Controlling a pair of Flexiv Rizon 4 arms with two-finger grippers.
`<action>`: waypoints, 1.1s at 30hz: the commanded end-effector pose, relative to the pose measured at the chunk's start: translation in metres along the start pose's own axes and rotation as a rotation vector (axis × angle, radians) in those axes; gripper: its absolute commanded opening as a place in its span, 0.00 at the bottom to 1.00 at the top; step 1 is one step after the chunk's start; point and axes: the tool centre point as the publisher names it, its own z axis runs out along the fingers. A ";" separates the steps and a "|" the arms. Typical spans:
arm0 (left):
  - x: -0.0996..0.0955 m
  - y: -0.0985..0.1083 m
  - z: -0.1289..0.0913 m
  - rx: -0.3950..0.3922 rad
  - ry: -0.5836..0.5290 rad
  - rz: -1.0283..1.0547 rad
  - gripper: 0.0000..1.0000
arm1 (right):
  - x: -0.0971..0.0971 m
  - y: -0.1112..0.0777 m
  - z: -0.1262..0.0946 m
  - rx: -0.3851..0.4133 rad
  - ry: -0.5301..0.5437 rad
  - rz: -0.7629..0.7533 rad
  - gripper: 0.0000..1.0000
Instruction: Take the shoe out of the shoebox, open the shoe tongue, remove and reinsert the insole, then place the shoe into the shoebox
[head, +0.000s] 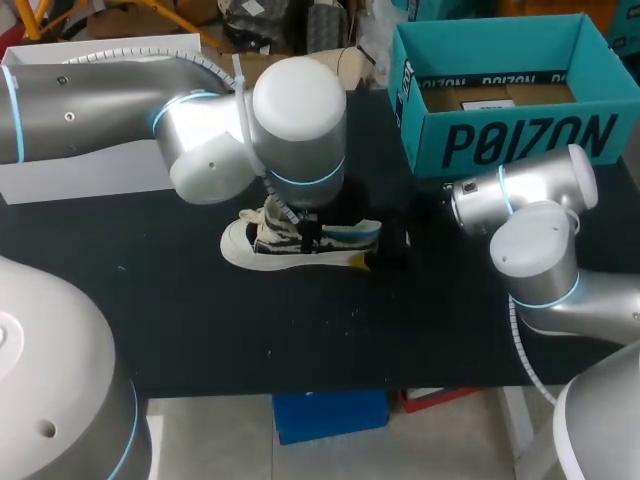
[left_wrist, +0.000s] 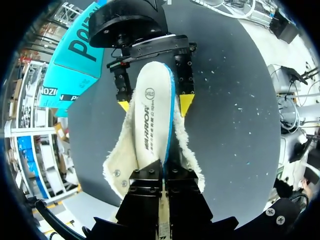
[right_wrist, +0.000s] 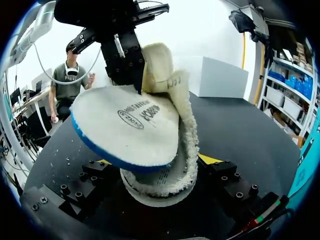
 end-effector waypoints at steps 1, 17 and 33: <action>0.004 0.006 0.015 0.084 -0.007 0.047 0.26 | -0.002 -0.001 0.003 0.001 0.000 0.002 0.00; 0.002 -0.007 0.020 0.196 -0.067 0.127 0.48 | -0.002 -0.001 0.003 0.001 0.000 0.002 0.00; -0.022 -0.051 0.024 0.214 -0.081 0.135 0.45 | -0.002 -0.001 0.003 0.001 0.000 0.002 0.00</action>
